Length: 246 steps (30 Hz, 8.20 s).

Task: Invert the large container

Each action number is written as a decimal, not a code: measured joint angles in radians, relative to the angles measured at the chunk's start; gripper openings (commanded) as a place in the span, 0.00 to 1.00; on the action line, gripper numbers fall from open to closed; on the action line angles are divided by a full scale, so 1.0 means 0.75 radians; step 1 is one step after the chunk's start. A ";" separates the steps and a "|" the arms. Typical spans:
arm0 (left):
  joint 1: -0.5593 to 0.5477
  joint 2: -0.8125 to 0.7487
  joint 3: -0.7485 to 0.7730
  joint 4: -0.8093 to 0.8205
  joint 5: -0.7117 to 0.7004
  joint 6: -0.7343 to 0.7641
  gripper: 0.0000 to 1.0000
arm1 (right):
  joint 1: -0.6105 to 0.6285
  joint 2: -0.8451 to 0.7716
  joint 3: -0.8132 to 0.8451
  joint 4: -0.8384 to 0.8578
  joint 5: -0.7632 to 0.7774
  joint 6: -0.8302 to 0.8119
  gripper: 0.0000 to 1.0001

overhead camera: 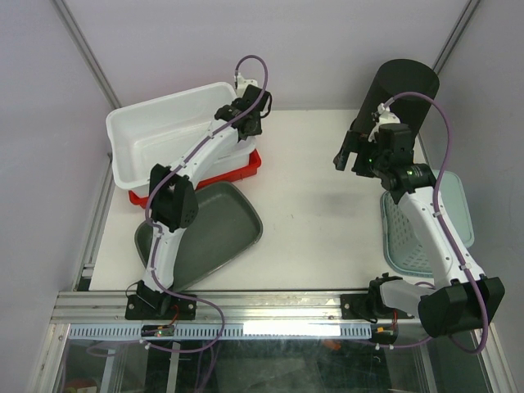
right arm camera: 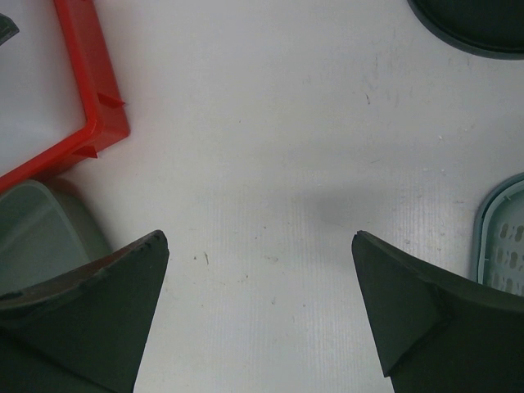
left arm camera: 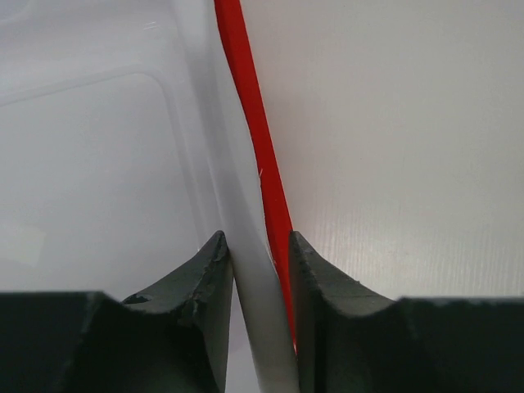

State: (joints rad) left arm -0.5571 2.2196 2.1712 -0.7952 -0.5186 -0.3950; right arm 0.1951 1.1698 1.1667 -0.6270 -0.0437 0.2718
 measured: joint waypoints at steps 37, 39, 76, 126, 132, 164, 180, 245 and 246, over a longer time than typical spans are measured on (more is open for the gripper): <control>-0.313 -0.432 0.368 -0.148 -0.211 0.415 0.00 | 0.000 0.004 -0.061 0.043 -0.085 0.081 0.94; -0.312 -0.473 0.369 -0.128 -0.216 0.437 0.00 | 0.000 0.025 -0.077 0.053 -0.095 0.097 0.91; -0.312 -0.766 0.317 -0.084 -0.073 0.394 0.00 | 0.244 1.150 0.512 0.377 -0.135 0.386 0.34; -0.249 -0.617 0.116 0.060 1.369 0.019 0.00 | 0.052 -0.447 0.375 0.038 0.723 -0.265 0.81; -0.170 -0.618 0.032 0.150 1.743 -0.130 0.00 | 0.052 -0.403 0.486 0.047 0.747 -0.326 0.81; 0.064 -0.390 -0.283 1.201 2.242 -1.329 0.00 | 0.052 -0.368 0.514 0.039 0.715 -0.405 0.81; 0.064 -0.346 -0.299 1.285 2.311 -1.375 0.00 | 0.052 -0.032 0.759 -0.200 -0.251 -0.456 0.88; 0.044 -0.293 -0.226 1.522 2.585 -1.540 0.00 | -0.550 0.249 0.427 0.786 -2.010 0.350 0.00; 0.044 -0.288 -0.219 1.522 2.573 -1.541 0.00 | -0.553 0.257 0.433 0.776 -2.010 0.359 0.00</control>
State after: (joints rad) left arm -0.5243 2.0033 2.0068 0.3462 1.4113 -1.5509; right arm -0.2195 1.3628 1.4918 -0.0448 -1.5509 0.5407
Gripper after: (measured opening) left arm 0.211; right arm 0.305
